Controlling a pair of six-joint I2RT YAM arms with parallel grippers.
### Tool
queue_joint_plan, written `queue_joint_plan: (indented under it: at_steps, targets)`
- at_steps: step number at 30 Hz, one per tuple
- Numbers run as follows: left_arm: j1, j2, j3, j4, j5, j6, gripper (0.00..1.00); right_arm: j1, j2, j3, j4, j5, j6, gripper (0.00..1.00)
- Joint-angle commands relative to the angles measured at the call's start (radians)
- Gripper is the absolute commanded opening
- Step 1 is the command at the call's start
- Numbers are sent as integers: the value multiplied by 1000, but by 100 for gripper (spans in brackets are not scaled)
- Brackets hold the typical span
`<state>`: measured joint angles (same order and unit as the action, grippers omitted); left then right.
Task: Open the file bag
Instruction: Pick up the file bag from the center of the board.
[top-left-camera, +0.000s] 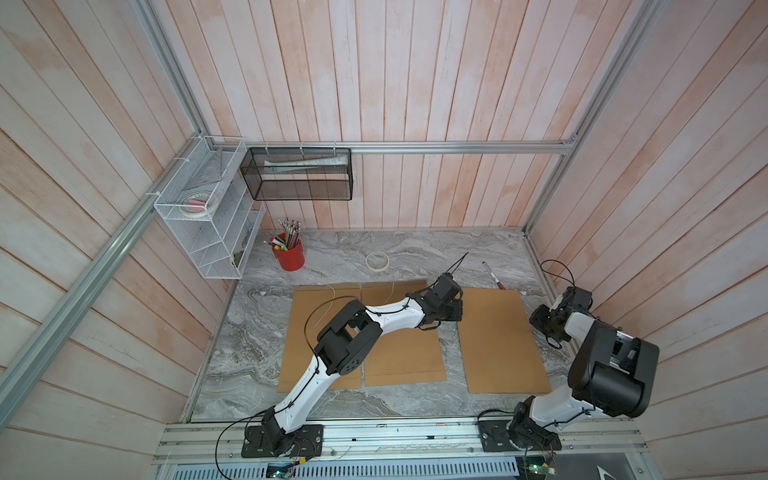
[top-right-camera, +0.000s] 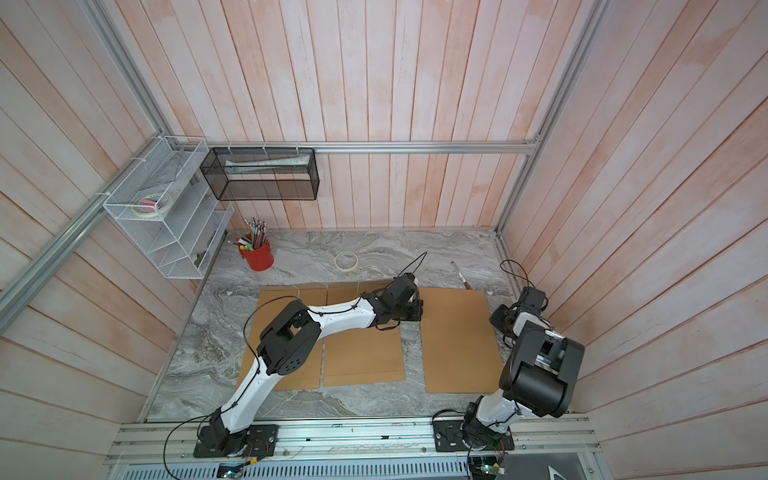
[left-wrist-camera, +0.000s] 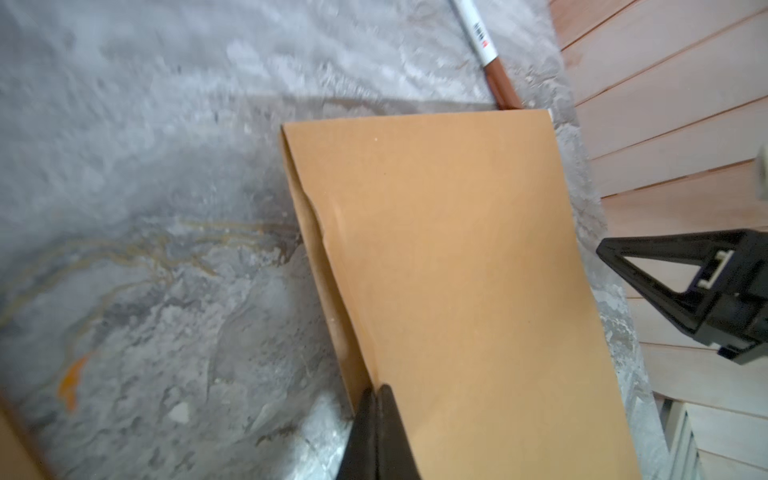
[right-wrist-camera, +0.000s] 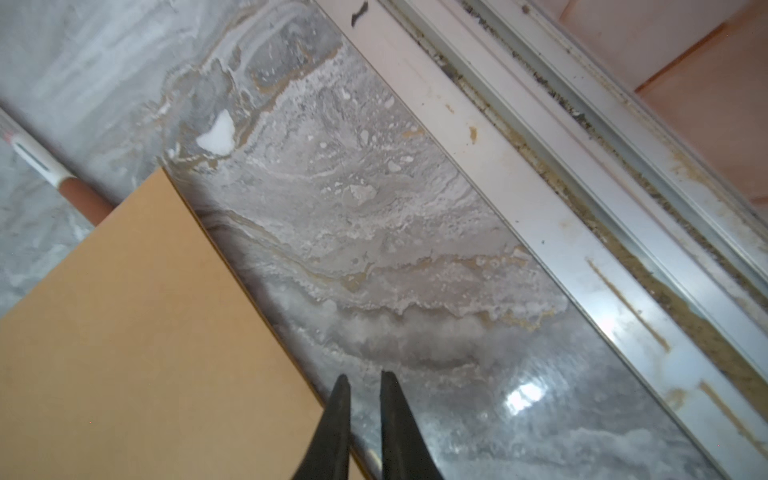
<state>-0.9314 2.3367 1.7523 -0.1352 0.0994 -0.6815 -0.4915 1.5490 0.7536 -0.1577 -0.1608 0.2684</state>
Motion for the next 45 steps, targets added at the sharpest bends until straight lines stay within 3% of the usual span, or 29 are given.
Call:
queue_joint_plan:
  at_steps: [1,11,25,37,45]
  targets:
    - [-3,-100,-51,156,-81,139,0,5,-61,11,-32,-37,0,22]
    - [12,-262,-238,382,-148,377,0,5,-205,14,-7,-175,-20,42]
    - [19,-389,-361,524,-197,547,0,5,-370,-14,64,-315,-40,64]
    - [18,-489,-401,598,-182,599,0,5,-506,-6,63,-279,-39,67]
    - [18,-585,-429,617,-187,670,0,5,-571,-15,103,-357,-40,68]
